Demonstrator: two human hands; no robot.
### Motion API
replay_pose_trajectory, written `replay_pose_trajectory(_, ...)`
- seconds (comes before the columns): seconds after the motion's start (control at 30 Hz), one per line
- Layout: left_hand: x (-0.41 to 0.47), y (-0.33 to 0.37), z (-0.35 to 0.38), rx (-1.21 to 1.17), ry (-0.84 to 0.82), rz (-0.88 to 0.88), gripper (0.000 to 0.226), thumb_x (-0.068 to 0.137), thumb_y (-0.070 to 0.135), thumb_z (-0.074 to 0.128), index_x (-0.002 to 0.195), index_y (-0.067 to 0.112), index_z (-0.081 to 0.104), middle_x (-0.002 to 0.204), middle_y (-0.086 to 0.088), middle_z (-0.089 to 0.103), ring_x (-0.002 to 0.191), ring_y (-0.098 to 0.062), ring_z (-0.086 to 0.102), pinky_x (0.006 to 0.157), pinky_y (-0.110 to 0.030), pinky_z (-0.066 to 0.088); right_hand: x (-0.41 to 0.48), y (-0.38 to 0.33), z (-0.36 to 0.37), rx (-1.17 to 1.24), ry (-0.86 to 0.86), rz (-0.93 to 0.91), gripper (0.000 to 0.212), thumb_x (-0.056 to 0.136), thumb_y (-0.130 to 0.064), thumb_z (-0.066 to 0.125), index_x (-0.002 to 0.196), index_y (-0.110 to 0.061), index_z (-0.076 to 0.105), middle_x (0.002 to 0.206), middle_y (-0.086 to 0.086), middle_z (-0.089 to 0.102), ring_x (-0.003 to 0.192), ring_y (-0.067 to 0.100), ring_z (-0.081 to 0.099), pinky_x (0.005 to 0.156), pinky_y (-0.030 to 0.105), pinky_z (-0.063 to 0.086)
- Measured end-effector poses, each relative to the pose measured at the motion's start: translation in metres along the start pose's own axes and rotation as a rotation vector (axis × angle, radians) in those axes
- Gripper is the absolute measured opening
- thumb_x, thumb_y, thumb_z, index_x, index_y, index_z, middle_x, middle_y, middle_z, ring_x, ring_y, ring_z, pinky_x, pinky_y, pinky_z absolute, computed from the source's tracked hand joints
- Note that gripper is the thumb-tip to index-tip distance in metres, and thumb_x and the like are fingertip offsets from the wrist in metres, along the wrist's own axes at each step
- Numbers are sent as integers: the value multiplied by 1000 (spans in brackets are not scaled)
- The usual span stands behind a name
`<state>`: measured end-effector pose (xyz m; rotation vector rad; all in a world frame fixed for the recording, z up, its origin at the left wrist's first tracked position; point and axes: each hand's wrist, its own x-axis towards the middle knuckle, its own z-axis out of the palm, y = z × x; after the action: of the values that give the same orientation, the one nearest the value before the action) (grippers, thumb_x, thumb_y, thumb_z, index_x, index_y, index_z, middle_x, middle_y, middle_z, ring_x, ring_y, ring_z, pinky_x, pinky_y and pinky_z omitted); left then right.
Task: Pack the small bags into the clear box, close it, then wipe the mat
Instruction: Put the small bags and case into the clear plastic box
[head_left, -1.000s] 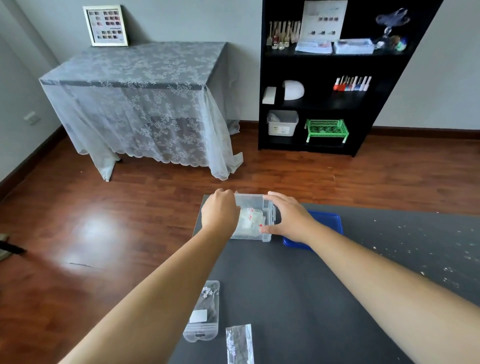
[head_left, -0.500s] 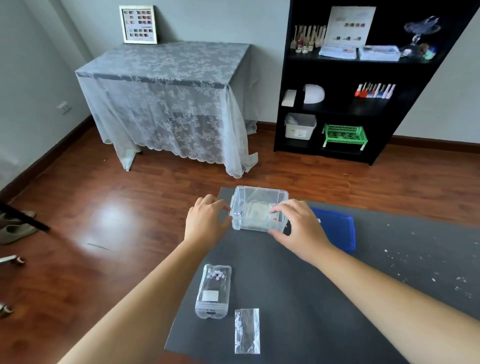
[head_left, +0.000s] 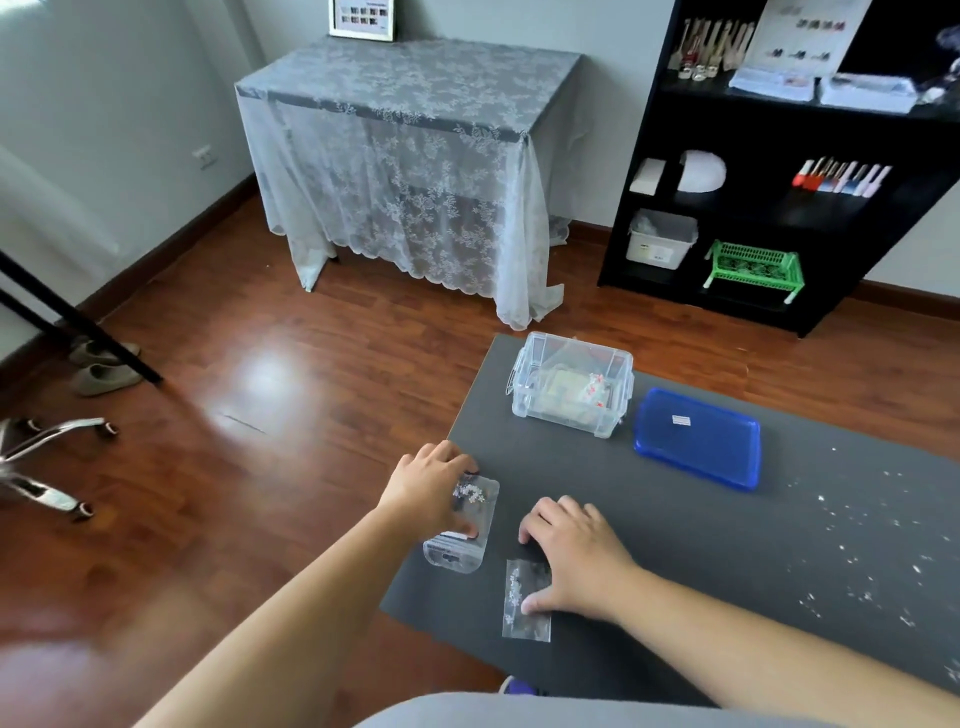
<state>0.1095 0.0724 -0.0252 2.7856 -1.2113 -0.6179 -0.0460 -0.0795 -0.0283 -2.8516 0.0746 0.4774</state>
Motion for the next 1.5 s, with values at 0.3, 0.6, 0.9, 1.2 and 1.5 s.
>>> replay_pose_trajectory(0.3, 8, 11, 1, -21, -47, 1, 49, 61, 48, 79, 103, 29, 62, 115, 4, 46, 111, -20, 42, 84, -29, 36, 6, 0, -8, 113, -111, 37, 24, 67, -43, 75, 78, -29, 58, 96, -8, 45, 99, 16, 44, 89, 30, 36)
replay_pose_trajectory(0.6, 8, 18, 3, -185, 9, -90, 72, 53, 37, 87, 113, 22, 51, 109, 4, 45, 101, -21, 40, 79, -33, 44, -4, 20, -22, 608, 21, 156, 35, 73, -7, 69, 63, -29, 43, 64, -11, 56, 58, 3, 47, 57, 14, 39)
replay_pose_trajectory(0.9, 20, 14, -6, -492, -12, -174, 37, 60, 18, 81, 56, 21, 44, 59, 8, 47, 55, -10, 42, 46, -21, 34, 8, 51, -76, 998, 253, 325, 20, 73, -7, 78, 89, -14, 68, 66, -8, 63, 61, 6, 55, 55, 3, 41)
replay_pose_trajectory(1.2, 48, 12, -94, -974, 215, -95, 19, 80, 23, 65, 61, 25, 66, 62, 0, 60, 60, -17, 48, 60, -31, 36, 43, 87, -141, 805, 574, 402, 6, 81, -19, 72, 77, -14, 72, 80, 3, 73, 74, 15, 63, 67, 24, 48)
replay_pose_trajectory(1.5, 68, 11, -102, -1104, 327, -107, 16, 81, 22, 64, 66, 18, 67, 56, 10, 64, 54, -7, 53, 63, -28, 42, 86, 94, -137, 384, 415, 460, 11, 92, -26, 52, 85, -21, 60, 78, -4, 65, 82, 23, 59, 93, 39, 39)
